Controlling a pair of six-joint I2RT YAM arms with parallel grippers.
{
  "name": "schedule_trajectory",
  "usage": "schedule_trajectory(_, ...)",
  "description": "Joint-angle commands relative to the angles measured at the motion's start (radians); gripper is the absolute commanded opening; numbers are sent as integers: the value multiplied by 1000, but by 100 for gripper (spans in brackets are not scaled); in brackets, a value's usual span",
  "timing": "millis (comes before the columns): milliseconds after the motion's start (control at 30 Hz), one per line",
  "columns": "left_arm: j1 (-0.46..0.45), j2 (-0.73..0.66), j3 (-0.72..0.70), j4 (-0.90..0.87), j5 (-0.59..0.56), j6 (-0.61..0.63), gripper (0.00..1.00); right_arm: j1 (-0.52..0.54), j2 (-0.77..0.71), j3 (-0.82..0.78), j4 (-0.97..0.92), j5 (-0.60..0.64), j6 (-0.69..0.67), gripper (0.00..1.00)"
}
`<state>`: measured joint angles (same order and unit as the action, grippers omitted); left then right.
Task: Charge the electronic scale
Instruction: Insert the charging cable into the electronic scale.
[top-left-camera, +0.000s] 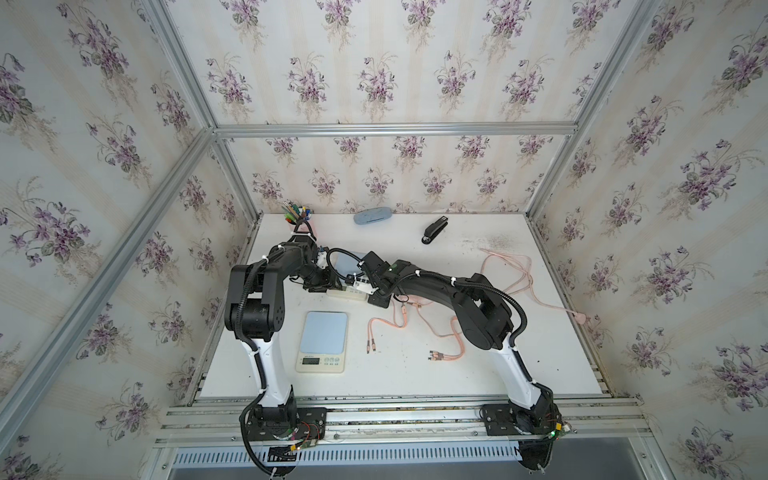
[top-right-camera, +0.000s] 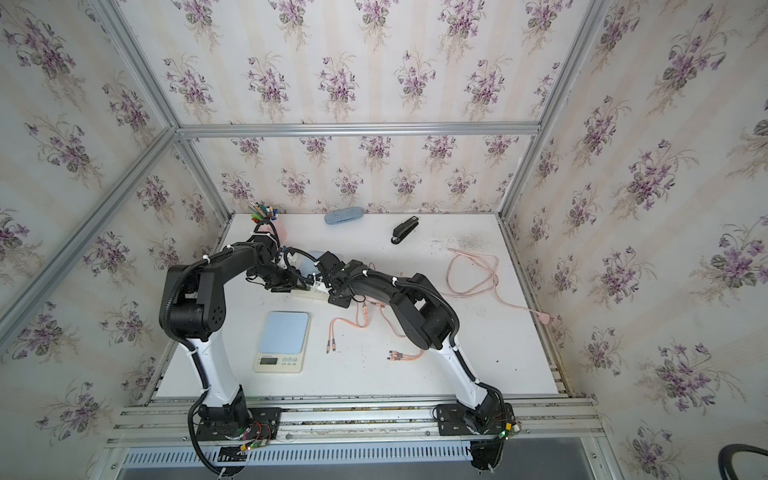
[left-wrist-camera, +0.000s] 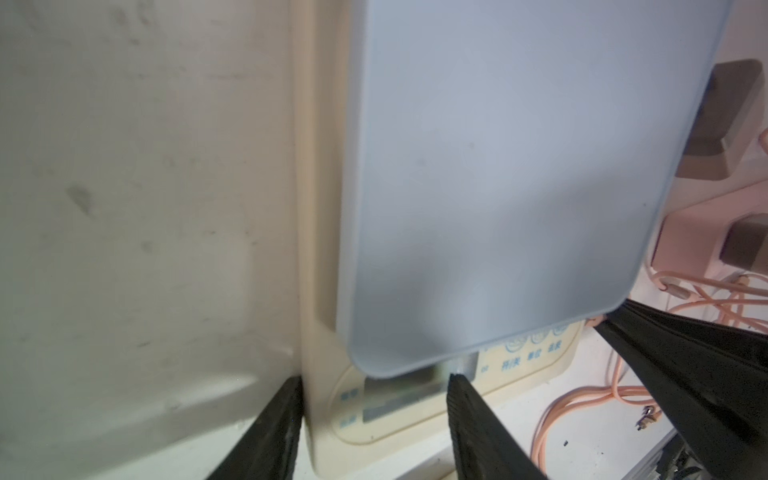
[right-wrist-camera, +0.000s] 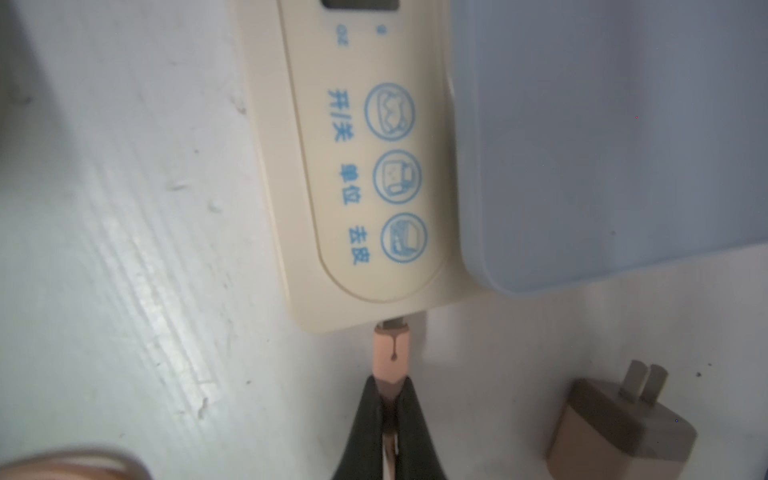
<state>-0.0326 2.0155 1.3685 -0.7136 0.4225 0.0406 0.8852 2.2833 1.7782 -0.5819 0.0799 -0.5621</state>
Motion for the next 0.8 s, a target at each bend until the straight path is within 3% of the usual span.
schedule_trajectory(0, -29, 8, -5, -97, 134, 32, 56, 20, 13, 27, 81, -140, -42, 0)
schedule_trajectory(133, -35, 4, -5, -101, 151, 41, 56, 21, 25, 65, 45, -135, -48, 0)
schedule_trajectory(233, -40, 5, -1, -105, 180, 45, 48, 21, 35, 92, 34, -129, -47, 0)
schedule_trajectory(433, -59, -11, -23, -107, 212, 13, 46, 20, 105, 234, -20, -83, 50, 0)
schedule_trajectory(767, -76, -28, -42, -104, 260, -17, 40, 21, 160, 391, -28, -212, 118, 0)
